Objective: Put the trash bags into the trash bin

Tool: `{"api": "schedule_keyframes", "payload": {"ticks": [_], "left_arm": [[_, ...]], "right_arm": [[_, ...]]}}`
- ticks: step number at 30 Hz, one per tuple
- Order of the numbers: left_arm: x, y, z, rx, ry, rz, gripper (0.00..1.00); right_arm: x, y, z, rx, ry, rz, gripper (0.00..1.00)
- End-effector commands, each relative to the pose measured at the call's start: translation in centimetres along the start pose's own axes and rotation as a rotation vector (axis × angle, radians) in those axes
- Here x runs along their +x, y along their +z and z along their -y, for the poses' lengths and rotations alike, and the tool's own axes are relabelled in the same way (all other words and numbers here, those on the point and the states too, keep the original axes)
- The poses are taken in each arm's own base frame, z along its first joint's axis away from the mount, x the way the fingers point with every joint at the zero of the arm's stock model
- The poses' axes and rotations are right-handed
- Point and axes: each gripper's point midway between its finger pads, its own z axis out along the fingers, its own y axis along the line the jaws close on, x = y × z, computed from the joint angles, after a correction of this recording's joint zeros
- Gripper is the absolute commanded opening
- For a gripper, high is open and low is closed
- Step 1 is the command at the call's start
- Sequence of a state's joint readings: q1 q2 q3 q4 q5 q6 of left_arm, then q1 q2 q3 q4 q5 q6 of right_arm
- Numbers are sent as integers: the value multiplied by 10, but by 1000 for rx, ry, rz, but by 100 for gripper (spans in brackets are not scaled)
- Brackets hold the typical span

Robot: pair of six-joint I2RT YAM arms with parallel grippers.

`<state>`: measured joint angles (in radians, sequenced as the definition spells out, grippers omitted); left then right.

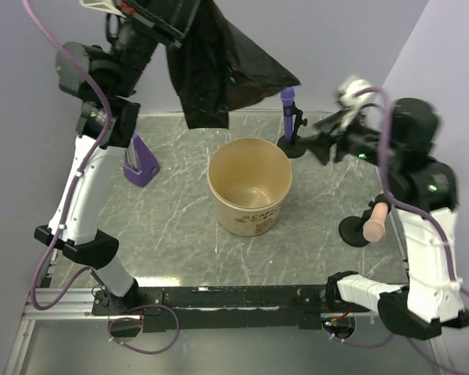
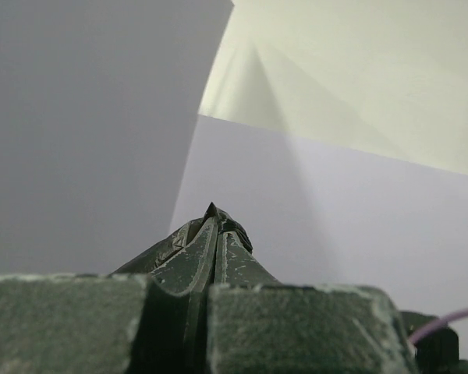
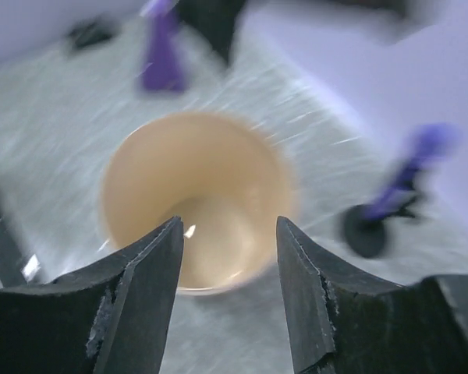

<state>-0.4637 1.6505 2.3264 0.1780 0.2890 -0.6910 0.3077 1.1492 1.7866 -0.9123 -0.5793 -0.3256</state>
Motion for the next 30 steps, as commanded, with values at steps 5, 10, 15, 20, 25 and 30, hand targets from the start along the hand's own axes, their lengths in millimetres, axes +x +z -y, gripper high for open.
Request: {"api": "schedule_keyframes", "payload": {"ticks": [5, 10, 15, 20, 25, 30], "left_arm": [[33, 17, 33, 89, -57, -10, 1], [46, 13, 36, 79, -87, -46, 1], [56, 7, 33, 49, -100, -82, 1], [62, 2, 32, 39, -101, -105, 1], [64, -2, 30, 23, -96, -117, 1], [61, -4, 32, 23, -87, -115, 1]], "right_arm": [[-85, -68, 32, 267, -141, 249, 73], [-78, -70, 28, 250, -224, 222, 75], [-55, -73, 22, 242, -286, 164, 74], [-43, -74, 36, 319, -351, 131, 70], [-30, -66, 33, 264, -386, 89, 66], [-21, -56, 35, 245, -385, 80, 63]]}}
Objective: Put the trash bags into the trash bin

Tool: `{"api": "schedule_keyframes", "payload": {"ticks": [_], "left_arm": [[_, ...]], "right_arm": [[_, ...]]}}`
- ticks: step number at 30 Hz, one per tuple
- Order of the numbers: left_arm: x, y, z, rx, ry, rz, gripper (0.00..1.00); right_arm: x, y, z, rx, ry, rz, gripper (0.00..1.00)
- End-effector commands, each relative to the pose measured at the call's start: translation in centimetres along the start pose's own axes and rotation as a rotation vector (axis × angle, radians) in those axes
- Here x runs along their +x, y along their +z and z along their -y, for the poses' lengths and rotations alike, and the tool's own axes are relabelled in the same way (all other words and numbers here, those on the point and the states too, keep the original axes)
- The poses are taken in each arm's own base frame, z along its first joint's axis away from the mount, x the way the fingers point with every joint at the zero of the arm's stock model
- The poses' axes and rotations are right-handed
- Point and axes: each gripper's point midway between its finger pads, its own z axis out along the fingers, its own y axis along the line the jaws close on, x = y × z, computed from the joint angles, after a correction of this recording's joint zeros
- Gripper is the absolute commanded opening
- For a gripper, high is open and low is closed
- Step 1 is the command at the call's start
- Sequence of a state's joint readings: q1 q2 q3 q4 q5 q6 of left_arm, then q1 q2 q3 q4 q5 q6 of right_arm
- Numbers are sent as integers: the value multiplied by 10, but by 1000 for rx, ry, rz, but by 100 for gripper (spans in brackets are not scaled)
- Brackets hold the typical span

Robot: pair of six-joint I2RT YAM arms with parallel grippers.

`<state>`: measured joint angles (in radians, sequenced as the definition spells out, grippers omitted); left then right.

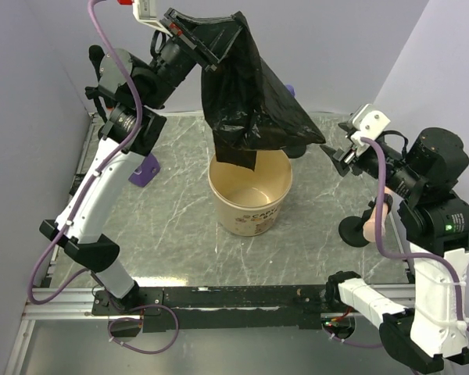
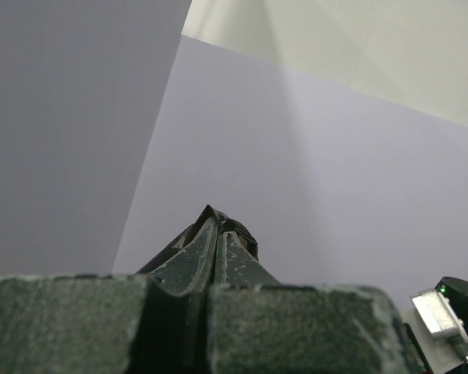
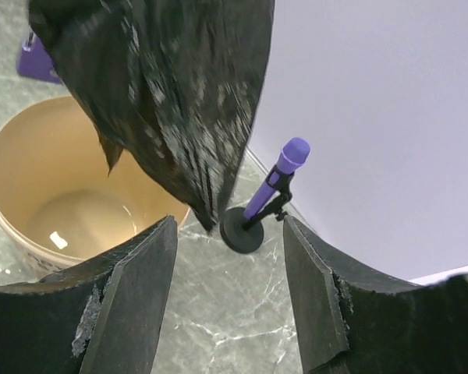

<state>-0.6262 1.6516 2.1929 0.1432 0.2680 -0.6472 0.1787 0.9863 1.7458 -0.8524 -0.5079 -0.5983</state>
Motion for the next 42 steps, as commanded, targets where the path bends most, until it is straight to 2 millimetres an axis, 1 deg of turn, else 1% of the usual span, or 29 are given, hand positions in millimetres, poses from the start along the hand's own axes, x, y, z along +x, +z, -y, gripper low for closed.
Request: {"api": "schedule_keyframes", "payload": {"ticks": [1, 6, 12, 18, 22, 27, 31, 32, 33, 35, 36, 38, 39, 42], "left_arm": [[-26, -9, 21, 24, 27, 47, 1], [-24, -7, 21, 27, 22, 45, 1], [-23, -6, 19, 25, 24, 43, 1], [-21, -5, 20, 26, 20, 41, 1], [-19, -4, 19, 29, 15, 38, 1], [-15, -4, 17, 25, 15, 28, 1], [-9, -5, 15, 29, 31, 13, 1], [-3, -5, 12, 21, 31, -1, 1], [-2, -6, 9, 15, 41, -6, 1], [9, -8, 1, -9, 50, -31, 1], [12, -10, -2, -20, 54, -43, 1], [23, -17, -13, -52, 77, -76, 1], [30, -22, -21, -79, 90, -98, 1], [47, -37, -40, -146, 134, -169, 1]], "right_arm": [[3, 10, 3, -7, -52, 16, 63], [9, 26, 6, -40, -78, 16, 61], [5, 38, 7, -72, -88, 40, 57], [5, 41, 4, -96, -129, 52, 51], [7, 44, 9, -73, -165, 49, 46], [-1, 41, 14, -55, -187, 61, 38], [-3, 37, 13, -64, -204, 59, 28], [-3, 37, 12, -71, -202, 58, 24], [-3, 35, 11, -72, -198, 56, 19], [0, 34, 7, -80, -183, 49, 2], [4, 34, 7, -72, -166, 40, 0], [9, 33, 9, -38, -116, 25, 0], [15, 34, 9, -23, -98, 9, 0], [22, 30, 18, 64, -17, -6, 0]]}}
